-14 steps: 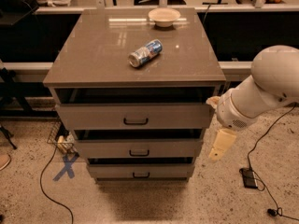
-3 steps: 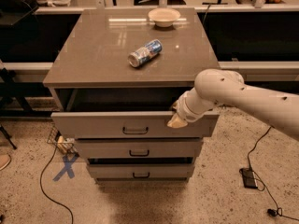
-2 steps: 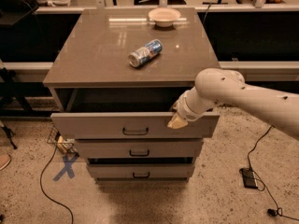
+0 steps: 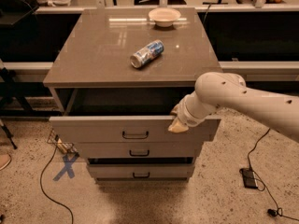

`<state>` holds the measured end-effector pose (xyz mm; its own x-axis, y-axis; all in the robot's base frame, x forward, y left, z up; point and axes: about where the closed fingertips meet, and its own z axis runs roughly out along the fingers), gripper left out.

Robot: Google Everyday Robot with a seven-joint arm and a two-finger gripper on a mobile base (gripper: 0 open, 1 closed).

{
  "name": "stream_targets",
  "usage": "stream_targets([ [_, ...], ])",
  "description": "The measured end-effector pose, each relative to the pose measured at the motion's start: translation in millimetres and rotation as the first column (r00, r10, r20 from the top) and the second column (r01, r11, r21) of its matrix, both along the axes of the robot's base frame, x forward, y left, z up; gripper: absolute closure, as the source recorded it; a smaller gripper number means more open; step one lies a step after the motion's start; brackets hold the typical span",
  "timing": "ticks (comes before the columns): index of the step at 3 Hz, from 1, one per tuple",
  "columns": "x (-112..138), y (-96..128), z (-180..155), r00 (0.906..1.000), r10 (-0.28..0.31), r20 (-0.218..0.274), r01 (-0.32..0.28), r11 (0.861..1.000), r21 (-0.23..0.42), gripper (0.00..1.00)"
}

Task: Open top drawer

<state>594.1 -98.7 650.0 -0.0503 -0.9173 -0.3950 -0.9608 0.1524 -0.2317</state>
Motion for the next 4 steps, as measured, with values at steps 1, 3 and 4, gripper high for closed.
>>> stream_targets([
  [1, -24, -7, 6, 0.9988, -0.049, -0.001, 0.049, 0.999, 0.005, 1.00],
  [3, -46, -11, 4, 0.9959, -0.089, -0.015, 0.089, 0.996, 0.014, 1.00],
  [4, -47, -10, 3, 0.9960, -0.087, -0.016, 0.088, 0.996, 0.014, 0.86],
])
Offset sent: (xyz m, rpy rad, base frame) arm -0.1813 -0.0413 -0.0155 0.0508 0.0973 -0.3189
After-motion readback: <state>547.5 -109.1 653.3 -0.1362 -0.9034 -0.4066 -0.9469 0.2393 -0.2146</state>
